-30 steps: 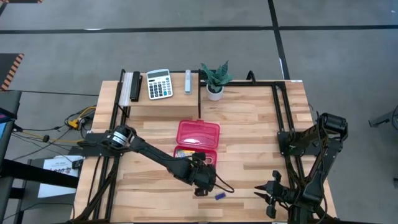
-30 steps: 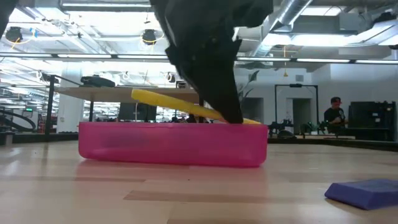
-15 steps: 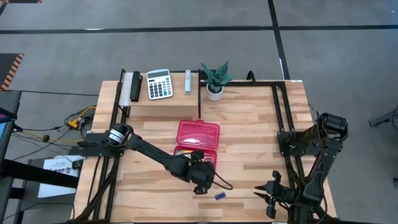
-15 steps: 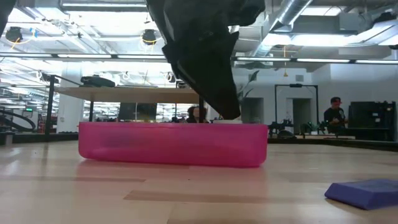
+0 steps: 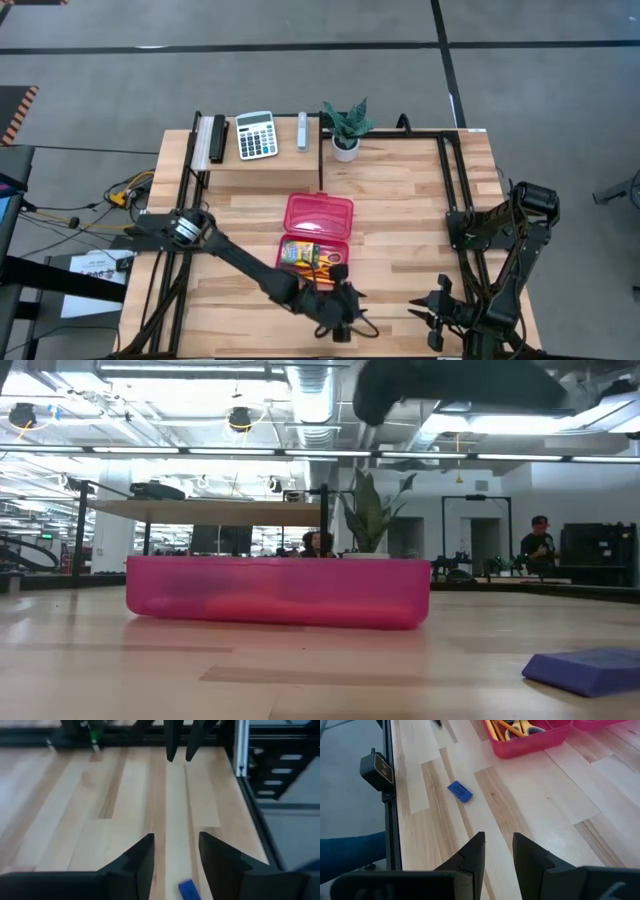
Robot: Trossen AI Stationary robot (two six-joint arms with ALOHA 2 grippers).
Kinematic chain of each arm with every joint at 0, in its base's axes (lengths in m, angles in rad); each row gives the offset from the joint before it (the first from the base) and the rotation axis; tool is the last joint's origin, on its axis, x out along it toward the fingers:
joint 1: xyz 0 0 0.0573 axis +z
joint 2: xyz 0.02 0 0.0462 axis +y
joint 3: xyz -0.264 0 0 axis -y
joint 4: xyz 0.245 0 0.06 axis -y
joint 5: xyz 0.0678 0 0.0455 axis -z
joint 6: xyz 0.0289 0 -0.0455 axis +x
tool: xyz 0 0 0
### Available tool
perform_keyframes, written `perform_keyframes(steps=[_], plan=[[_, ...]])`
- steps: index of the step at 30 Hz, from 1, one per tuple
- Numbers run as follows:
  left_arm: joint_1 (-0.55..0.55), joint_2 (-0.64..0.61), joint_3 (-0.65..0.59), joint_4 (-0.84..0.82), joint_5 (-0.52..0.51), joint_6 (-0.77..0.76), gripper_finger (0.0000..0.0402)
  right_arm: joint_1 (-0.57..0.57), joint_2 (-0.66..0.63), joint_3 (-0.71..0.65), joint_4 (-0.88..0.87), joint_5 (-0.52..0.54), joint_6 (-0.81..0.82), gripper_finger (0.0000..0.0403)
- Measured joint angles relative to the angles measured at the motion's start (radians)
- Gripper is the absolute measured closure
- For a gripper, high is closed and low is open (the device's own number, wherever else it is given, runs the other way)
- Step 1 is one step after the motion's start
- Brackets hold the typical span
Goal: Pack school essentials
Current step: Put the purple eraser into the school red supply box
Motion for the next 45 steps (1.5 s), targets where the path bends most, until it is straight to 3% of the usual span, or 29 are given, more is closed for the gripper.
perform_keyframes(steps=[6, 23, 35, 38, 43, 45], plan=[[-0.036, 0.107, 0.005, 0.124, -0.123, 0.004, 0.0253, 0.0, 0.0, 0.0, 0.012, 0.0, 0.001, 0.0295], [-0.096, 0.226, 0.006, 0.115, -0.211, -0.097, 0.0252, 0.0, 0.001, 0.0, 0.061, 0.002, -0.005, 0.0295], [-0.071, 0.254, 0.009, 0.1, -0.133, -0.077, 0.0256, 0.0, 0.001, 0.0, 0.059, 0.002, -0.009, 0.0295], [-0.062, 0.254, 0.009, 0.097, -0.103, -0.081, 0.0282, 0.0, 0.001, 0.0, 0.059, 0.002, -0.01, 0.0295], [-0.041, 0.25, 0.011, 0.035, -0.032, -0.158, 0.0373, 0.0, 0.001, 0.0, 0.059, 0.002, -0.011, 0.0295], [-0.036, 0.25, 0.011, 0.029, -0.01, -0.176, 0.0392, 0.001, 0.001, 0.0, 0.059, 0.002, -0.011, 0.0295]])
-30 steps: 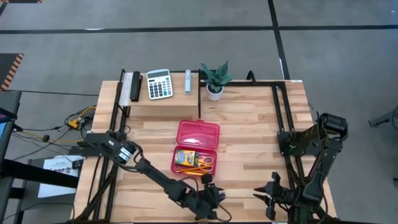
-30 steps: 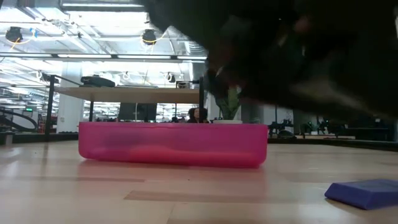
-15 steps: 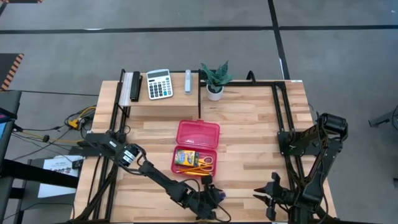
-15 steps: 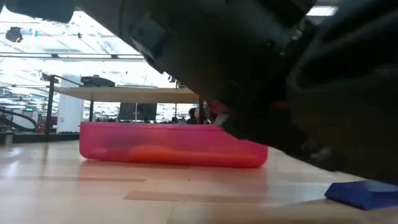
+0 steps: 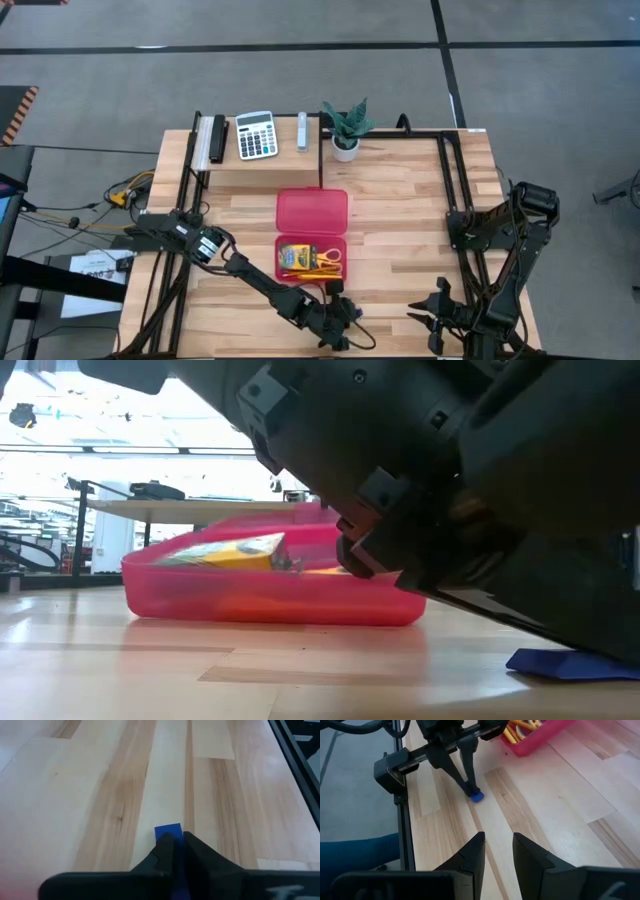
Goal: Pack school essentials
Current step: Put the purple eraser into the school red supply box
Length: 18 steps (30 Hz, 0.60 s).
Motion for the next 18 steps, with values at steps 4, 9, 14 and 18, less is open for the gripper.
perform_keyframes(steps=[4, 9, 14, 18], plan=[[0.001, 0.002, -0.004, 0.027, 0.004, 0.005, 0.0396, 0.0, 0.0, 0.0, 0.0, 0.0, 0.0, 0.0295], [0.0, -0.015, 0.001, 0.031, 0.009, 0.002, 0.0401, 0.0, 0.0, 0.0, 0.0, 0.0, 0.0, 0.0295], [0.0, -0.013, 0.055, -0.02, 0.01, 0.038, 0.0401, 0.0, 0.0, 0.0, 0.001, 0.0, -0.013, 0.0295], [0.004, -0.01, 0.128, -0.111, 0.004, 0.049, 0.0401, 0.0, 0.0, 0.0, 0.002, 0.0, -0.013, 0.0295]])
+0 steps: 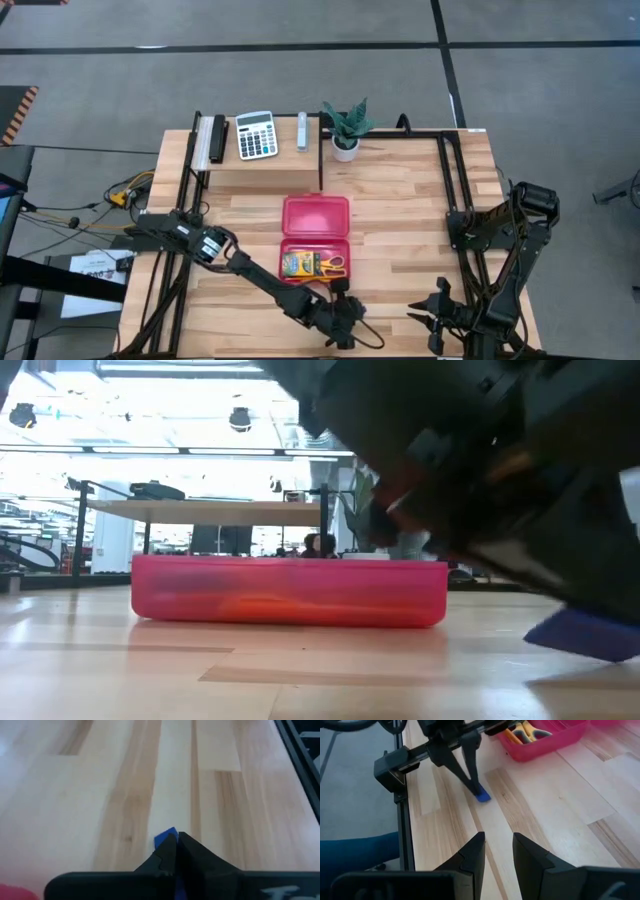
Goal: Pack school essentials
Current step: Put the purple eraser into the school red supply box
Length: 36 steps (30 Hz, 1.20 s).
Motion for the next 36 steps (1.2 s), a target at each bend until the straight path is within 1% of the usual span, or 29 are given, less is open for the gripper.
perform_keyframes(steps=[5, 9, 13, 17, 19, 21, 23, 28, 31, 33, 36], plan=[[-0.003, 0.0, 0.08, -0.071, 0.009, 0.003, 0.0401, 0.0, 0.0, 0.0, 0.001, 0.0, -0.002, 0.0295], [-0.011, 0.0, 0.172, -0.205, 0.018, 0.0, 0.0401, 0.0, 0.0, 0.0, 0.001, 0.0, -0.003, 0.0295], [-0.028, -0.003, 0.263, -0.356, -0.052, 0.0, 0.0401, 0.0, 0.0, 0.0, 0.001, -0.001, -0.003, 0.0295], [-0.036, -0.005, 0.273, -0.385, -0.063, 0.003, 0.0401, 0.0, 0.0, 0.0, 0.0, -0.001, -0.007, 0.0295], [-0.036, -0.005, 0.273, -0.409, -0.044, 0.022, 0.0396, 0.0, 0.0, 0.0, 0.0, -0.001, -0.008, 0.0295], [-0.029, -0.005, 0.273, -0.415, -0.006, 0.037, 0.0379, 0.0, 0.0, 0.0, 0.0, -0.001, -0.01, 0.0295], [-0.02, -0.005, 0.273, -0.409, 0.02, 0.05, 0.0351, 0.0, 0.0, 0.0, 0.0, -0.001, -0.01, 0.0295], [0.0, 0.015, 0.274, -0.356, 0.03, 0.059, 0.0256, 0.0, 0.0, 0.0, 0.0, -0.001, -0.01, 0.0295], [0.005, 0.028, 0.237, -0.298, 0.045, 0.046, 0.0207, 0.0, 0.0, 0.0, 0.001, -0.001, -0.01, 0.0295], [0.007, 0.037, 0.231, -0.313, 0.024, 0.037, 0.0188, 0.002, 0.0, 0.0, 0.003, -0.001, -0.01, 0.0295], [0.008, 0.062, 0.235, -0.279, -0.003, 0.04, 0.0182, 0.003, 0.0, 0.0, 0.003, -0.001, -0.01, 0.0295]])
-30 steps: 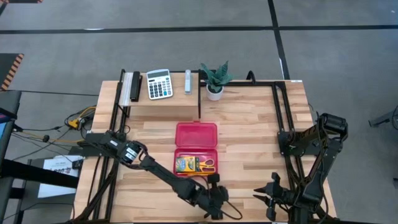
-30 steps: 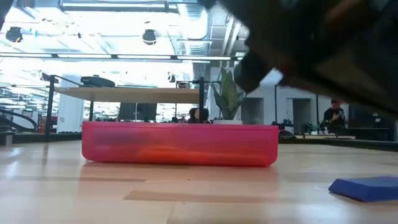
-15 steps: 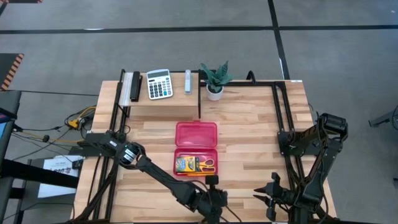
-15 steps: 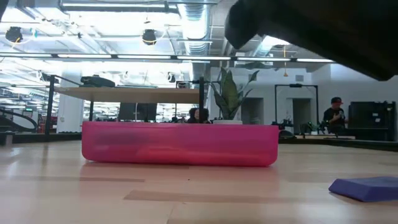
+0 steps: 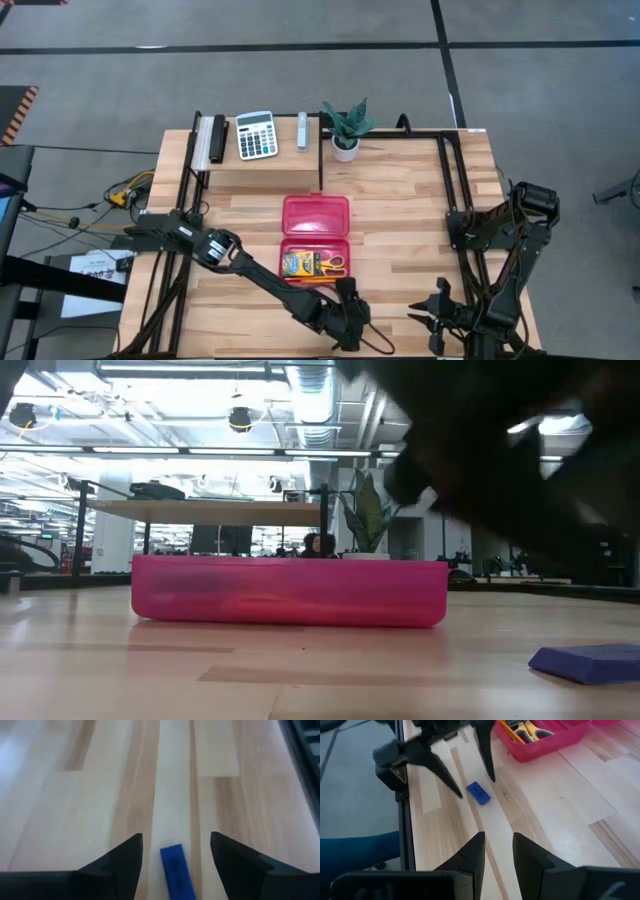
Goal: Pack school essentials
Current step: Put the purple eraser into the school red supply box
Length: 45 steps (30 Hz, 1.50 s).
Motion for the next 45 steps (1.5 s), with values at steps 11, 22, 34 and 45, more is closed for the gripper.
perform_keyframes(steps=[11, 22, 34, 45], plan=[[0.002, 0.078, 0.004, 0.02, 0.024, -0.082, 0.0221, 0.006, 0.0, 0.0, 0.004, 0.0, 0.001, 0.0295], [0.014, 0.077, 0.003, -0.007, 0.083, -0.097, 0.0386, 0.006, 0.0, 0.0, 0.004, 0.0, 0.001, 0.0295], [0.016, 0.042, 0.053, -0.034, 0.083, -0.019, 0.0399, 0.005, 0.0, 0.0, 0.004, 0.0, 0.001, 0.0295], [-0.001, -0.026, 0.104, -0.214, 0.006, -0.029, 0.04, 0.005, 0.0, 0.0, 0.004, 0.0, 0.001, 0.0295]])
